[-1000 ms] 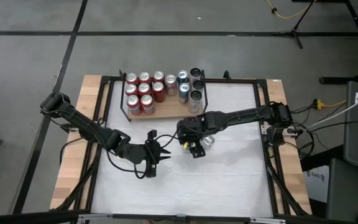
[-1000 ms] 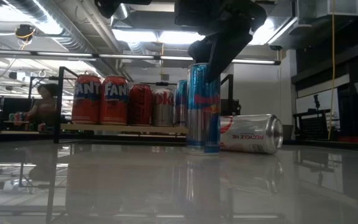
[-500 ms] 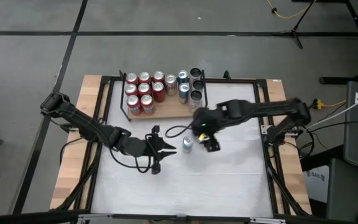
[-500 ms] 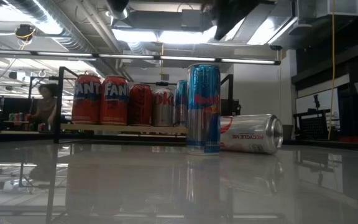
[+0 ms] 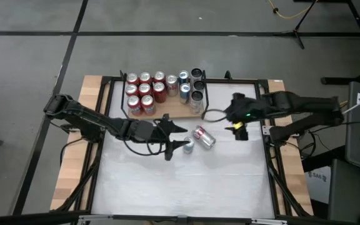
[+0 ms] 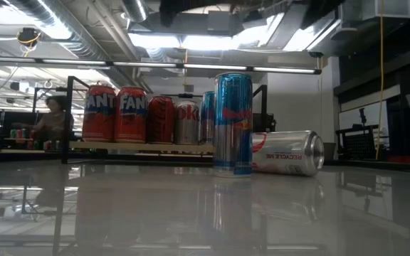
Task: Place canned beverage on shelf
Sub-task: Put the blue soda can on the shelf aligned with the other blue soda cans
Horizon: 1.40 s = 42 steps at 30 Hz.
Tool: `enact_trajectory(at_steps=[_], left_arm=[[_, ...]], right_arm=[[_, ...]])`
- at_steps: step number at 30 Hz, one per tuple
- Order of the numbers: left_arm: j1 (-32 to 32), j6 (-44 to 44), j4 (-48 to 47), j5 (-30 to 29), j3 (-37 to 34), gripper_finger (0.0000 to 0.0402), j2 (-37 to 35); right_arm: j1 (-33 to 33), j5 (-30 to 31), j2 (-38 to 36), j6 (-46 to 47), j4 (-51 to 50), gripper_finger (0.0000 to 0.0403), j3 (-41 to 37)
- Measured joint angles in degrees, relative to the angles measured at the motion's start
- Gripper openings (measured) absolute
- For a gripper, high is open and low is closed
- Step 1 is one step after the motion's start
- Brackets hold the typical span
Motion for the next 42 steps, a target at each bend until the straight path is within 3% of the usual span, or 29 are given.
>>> enact_trajectory(at_steps=[8,15,23,42], left_arm=[[1.6,4.8,3.9,0.3,5.0,0.0261,7.5],[1.5,8.7,-6.8,-1.5,13.9,0.0258,15.1],[1.5,2.7,-21.1,-2.2,16.2,0.0257,16.8],[1.6,2.7,-21.9,-2.3,16.2,0.0257,16.8]], right_arm=[[-2.7,-0.4,-16.9,0.9,12.3,0.0333,-18.7],[-2.9,-3.1,-23.7,3.5,17.5,0.0333,-28.9],[-2.9,-3.6,-24.6,5.3,18.8,0.0333,-35.9],[-2.9,-4.2,-24.6,5.3,24.6,0.0333,-38.6]])
